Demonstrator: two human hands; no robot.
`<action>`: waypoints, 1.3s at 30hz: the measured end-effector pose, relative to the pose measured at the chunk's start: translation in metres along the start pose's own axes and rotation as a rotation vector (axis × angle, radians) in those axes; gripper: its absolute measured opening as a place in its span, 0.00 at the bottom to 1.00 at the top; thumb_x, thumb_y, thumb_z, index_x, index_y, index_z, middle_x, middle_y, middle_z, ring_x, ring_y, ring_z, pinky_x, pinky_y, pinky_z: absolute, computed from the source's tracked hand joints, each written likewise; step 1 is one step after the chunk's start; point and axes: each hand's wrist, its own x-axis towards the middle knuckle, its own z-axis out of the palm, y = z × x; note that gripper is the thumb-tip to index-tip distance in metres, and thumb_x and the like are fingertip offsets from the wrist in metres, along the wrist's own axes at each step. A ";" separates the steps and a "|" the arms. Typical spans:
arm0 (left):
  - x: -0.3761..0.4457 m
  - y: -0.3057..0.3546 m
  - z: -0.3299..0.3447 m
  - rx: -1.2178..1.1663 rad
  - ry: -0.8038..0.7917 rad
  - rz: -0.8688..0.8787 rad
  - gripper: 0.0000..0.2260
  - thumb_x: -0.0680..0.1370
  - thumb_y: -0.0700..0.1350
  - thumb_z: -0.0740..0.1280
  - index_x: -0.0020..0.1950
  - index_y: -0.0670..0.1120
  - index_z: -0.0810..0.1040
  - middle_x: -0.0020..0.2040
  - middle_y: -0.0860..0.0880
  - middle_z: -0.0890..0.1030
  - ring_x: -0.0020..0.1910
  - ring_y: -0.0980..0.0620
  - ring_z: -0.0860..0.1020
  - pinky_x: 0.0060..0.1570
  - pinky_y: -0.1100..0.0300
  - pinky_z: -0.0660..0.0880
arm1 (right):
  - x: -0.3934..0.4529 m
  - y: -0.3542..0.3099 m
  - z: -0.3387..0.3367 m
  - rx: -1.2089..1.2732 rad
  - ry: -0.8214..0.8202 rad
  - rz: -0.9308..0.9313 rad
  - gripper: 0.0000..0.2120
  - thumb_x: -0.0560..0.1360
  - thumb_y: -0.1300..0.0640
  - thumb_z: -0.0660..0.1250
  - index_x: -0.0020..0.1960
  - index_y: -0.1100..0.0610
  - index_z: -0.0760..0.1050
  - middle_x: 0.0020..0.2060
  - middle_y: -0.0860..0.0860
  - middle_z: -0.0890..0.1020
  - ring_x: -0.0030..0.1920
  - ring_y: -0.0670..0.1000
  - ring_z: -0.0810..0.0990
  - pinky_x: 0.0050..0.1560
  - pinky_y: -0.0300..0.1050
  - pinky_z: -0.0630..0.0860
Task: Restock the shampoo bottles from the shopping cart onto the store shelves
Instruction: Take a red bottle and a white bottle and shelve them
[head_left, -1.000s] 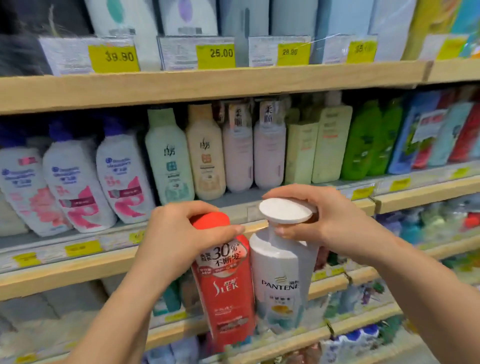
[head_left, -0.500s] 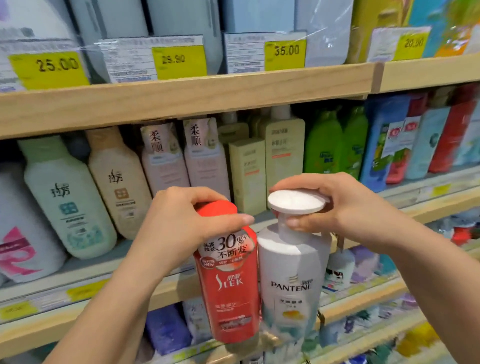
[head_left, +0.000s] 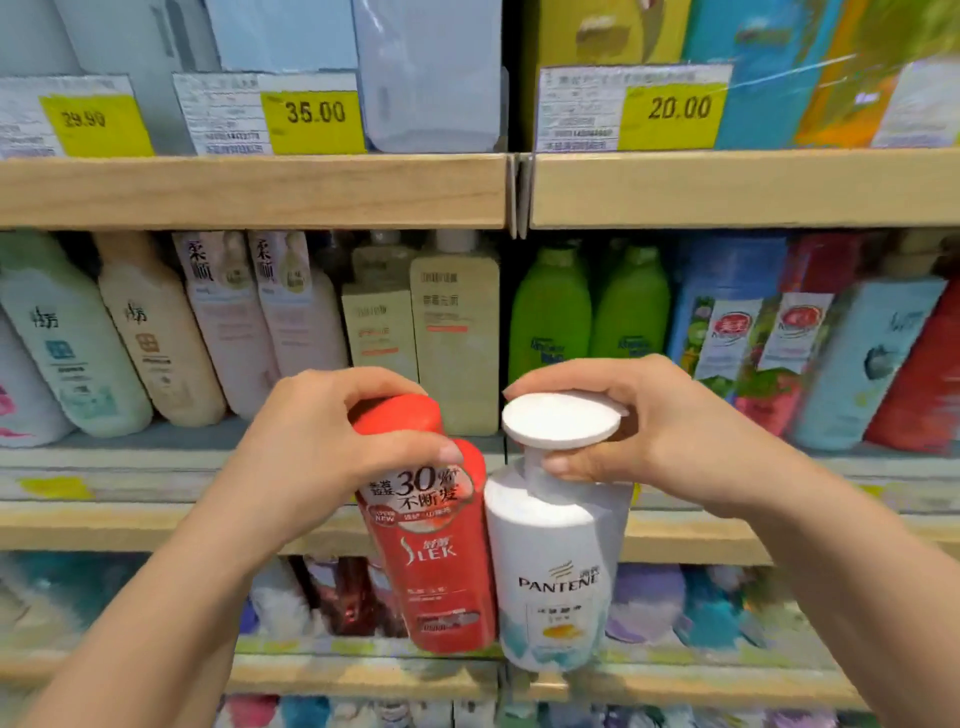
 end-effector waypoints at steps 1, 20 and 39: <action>-0.002 0.008 0.006 0.011 -0.002 -0.003 0.19 0.49 0.62 0.76 0.33 0.54 0.79 0.36 0.69 0.78 0.34 0.70 0.76 0.29 0.78 0.69 | -0.005 0.001 -0.007 0.005 -0.011 -0.007 0.22 0.64 0.68 0.73 0.42 0.41 0.75 0.33 0.29 0.80 0.40 0.29 0.77 0.44 0.22 0.72; -0.041 0.111 0.086 0.022 -0.157 0.224 0.21 0.48 0.64 0.71 0.35 0.56 0.77 0.35 0.56 0.81 0.44 0.66 0.75 0.35 0.76 0.71 | -0.142 -0.006 -0.080 -0.062 0.114 0.043 0.21 0.65 0.66 0.73 0.43 0.40 0.75 0.38 0.30 0.80 0.44 0.32 0.77 0.44 0.26 0.73; -0.008 0.314 0.247 0.090 0.157 0.522 0.13 0.58 0.65 0.61 0.36 0.60 0.72 0.36 0.60 0.76 0.37 0.72 0.74 0.34 0.79 0.69 | -0.255 0.020 -0.327 -0.281 0.108 -0.265 0.18 0.60 0.57 0.71 0.44 0.38 0.73 0.41 0.28 0.79 0.45 0.29 0.76 0.46 0.24 0.71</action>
